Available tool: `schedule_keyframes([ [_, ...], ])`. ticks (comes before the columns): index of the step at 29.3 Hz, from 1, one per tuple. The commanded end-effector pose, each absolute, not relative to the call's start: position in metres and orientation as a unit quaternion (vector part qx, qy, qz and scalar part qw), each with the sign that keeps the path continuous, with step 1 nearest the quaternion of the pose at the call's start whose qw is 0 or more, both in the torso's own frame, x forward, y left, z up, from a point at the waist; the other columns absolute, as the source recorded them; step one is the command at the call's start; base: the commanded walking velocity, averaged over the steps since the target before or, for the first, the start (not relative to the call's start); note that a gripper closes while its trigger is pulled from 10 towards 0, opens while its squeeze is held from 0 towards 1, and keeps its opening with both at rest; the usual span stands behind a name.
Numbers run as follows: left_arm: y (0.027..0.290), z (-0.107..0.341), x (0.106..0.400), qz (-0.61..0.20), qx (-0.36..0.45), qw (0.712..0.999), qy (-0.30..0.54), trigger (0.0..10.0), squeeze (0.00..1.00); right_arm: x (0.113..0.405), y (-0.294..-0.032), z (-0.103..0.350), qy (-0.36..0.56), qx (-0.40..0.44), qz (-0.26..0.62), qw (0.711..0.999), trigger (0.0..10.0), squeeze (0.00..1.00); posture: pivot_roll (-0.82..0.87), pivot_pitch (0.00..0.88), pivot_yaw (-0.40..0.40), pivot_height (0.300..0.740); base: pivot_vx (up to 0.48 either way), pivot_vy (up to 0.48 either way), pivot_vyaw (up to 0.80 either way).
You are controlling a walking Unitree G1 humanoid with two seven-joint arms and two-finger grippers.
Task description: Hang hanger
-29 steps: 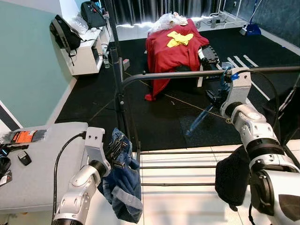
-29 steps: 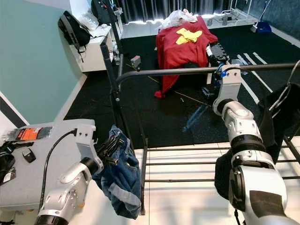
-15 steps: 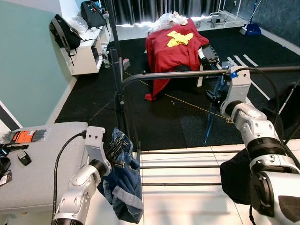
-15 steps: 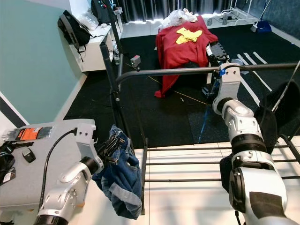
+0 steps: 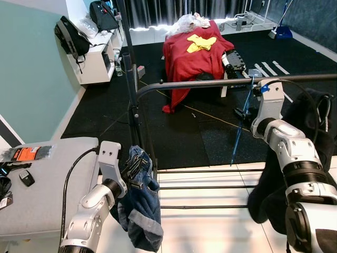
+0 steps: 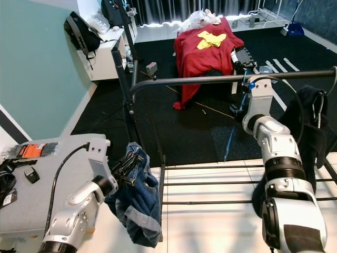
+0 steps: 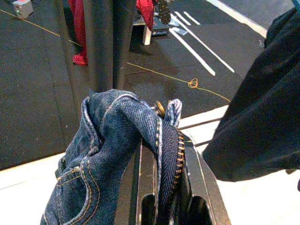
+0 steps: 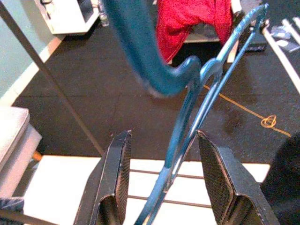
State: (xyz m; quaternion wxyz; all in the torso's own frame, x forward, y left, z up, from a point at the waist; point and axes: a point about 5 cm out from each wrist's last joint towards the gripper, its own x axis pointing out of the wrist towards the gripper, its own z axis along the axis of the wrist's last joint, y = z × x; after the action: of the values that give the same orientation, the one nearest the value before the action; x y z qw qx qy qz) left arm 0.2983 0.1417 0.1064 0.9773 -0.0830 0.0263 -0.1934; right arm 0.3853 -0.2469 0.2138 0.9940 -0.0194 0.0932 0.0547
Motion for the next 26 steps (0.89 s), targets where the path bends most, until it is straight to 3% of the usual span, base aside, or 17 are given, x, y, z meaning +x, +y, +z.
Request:
schedule_keyframes([
  [1, 0.1450, 0.1150, 0.2992, -0.198, -0.082, 0.977, 0.009, 10.0, 0.00, 0.3837, -0.2421, 0.2112, 0.103, -0.013, 0.068, 0.992, 10.0, 0.00, 0.09, 0.071, 0.105, 0.740, 0.000, 0.000, 0.00],
  [17, 0.1439, 0.1166, 0.2991, -0.199, -0.085, 0.976, 0.004, 10.0, 0.00, 0.3786, -0.2389, 0.2128, 0.120, -0.016, 0.078, 0.990, 9.7, 0.00, 0.08, 0.063, 0.099, 0.740, 0.000, 0.000, 0.00],
  [18, 0.1437, 0.1166, 0.2989, -0.200, -0.085, 0.976, 0.004, 10.0, 0.00, 0.3781, -0.2385, 0.2127, 0.122, -0.012, 0.079, 0.989, 4.6, 0.00, 0.08, 0.063, 0.099, 0.740, 0.000, 0.000, 0.00],
  [19, 0.1437, 0.1166, 0.2989, -0.200, -0.085, 0.976, 0.004, 10.0, 0.00, 0.3781, -0.2385, 0.2127, 0.122, -0.012, 0.079, 0.989, 4.6, 0.00, 0.08, 0.063, 0.099, 0.740, 0.000, 0.000, 0.00],
  [20, 0.1436, 0.1165, 0.2986, -0.200, -0.085, 0.976, 0.004, 10.0, 0.00, 0.3776, -0.2381, 0.2126, 0.124, -0.009, 0.080, 0.989, 0.3, 0.00, 0.08, 0.059, 0.097, 0.740, 0.000, 0.000, 0.00],
  [26, 0.1437, 0.1163, 0.2981, -0.200, -0.086, 0.976, 0.003, 10.0, 0.00, 0.3768, -0.2377, 0.2123, 0.126, -0.005, 0.082, 0.989, 0.0, 0.00, 0.08, 0.056, 0.096, 0.740, 0.000, 0.000, 0.00],
])
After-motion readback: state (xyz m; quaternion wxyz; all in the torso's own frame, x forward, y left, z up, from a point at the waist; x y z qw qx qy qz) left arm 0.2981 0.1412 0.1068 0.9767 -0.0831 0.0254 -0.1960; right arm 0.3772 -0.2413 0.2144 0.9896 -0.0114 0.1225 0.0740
